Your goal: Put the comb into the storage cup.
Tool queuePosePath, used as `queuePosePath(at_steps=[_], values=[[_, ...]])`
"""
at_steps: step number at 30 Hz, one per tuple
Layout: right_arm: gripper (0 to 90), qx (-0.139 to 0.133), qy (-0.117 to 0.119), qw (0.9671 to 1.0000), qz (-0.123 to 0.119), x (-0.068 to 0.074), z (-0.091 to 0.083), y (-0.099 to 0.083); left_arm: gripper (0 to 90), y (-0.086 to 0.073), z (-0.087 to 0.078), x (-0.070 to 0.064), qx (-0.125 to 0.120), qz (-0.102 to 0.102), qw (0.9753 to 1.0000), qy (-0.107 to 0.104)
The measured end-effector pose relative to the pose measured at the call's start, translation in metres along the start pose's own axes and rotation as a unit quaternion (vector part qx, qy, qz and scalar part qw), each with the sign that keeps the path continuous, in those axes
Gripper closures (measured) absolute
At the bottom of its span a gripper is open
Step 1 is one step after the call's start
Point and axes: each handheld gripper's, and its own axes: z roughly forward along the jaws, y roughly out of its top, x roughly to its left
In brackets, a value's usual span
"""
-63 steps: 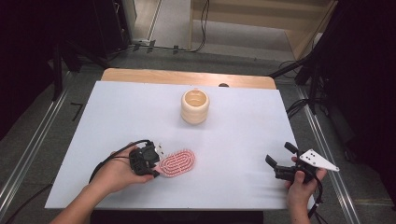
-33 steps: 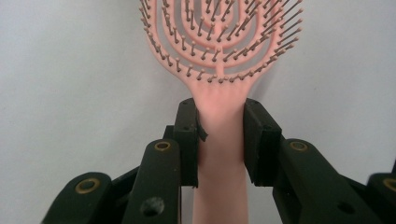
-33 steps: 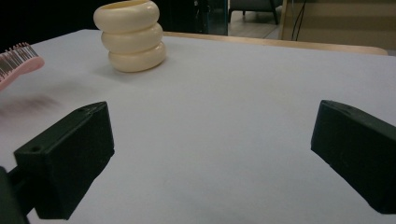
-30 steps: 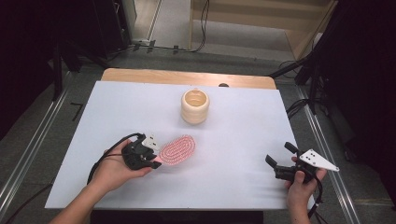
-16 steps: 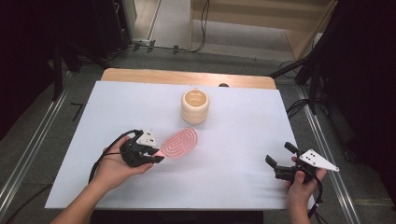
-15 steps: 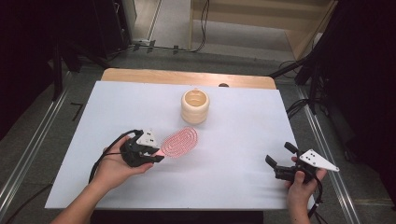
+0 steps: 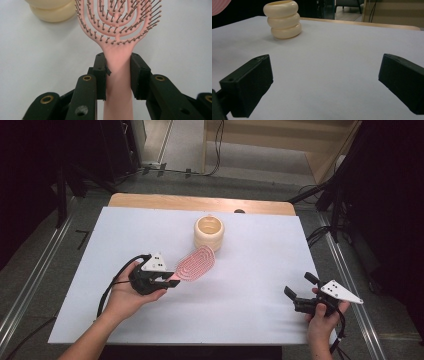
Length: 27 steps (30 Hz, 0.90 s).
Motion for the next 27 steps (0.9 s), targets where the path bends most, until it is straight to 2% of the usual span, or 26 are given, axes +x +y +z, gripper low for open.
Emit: queuePosePath(at_steps=[2,5,10,14,15,19,27], values=[[0.0,0.000,0.000,1.0000,-0.001,0.000,0.000,0.000,70.6,0.001,-0.001,0.000,-0.012,0.004,0.9999,0.004],[0.0,0.000,0.000,1.0000,-0.001,0.000,0.000,0.000,70.6,0.002,-0.003,0.002,-0.029,-0.003,0.9996,0.000],[0.0,0.000,0.000,1.0000,-0.001,0.000,0.000,0.000,70.5,0.004,-0.005,0.004,-0.058,-0.010,0.9982,0.009],[0.0,0.000,0.001,1.0000,-0.001,0.000,0.000,0.000,70.6,0.005,-0.005,0.005,-0.076,-0.022,0.9968,0.003],[0.0,-0.001,0.002,1.0000,-0.003,0.000,0.000,0.000,70.6,0.006,-0.004,0.005,-0.082,-0.022,0.9964,0.010],[0.0,-0.004,0.005,0.9999,-0.014,0.002,0.000,0.000,70.5,0.008,-0.004,0.005,-0.109,-0.032,0.9934,0.017],[0.0,-0.005,0.004,0.9999,-0.014,0.002,0.000,0.000,70.5,0.012,-0.002,0.009,-0.141,-0.044,0.9888,0.023]])
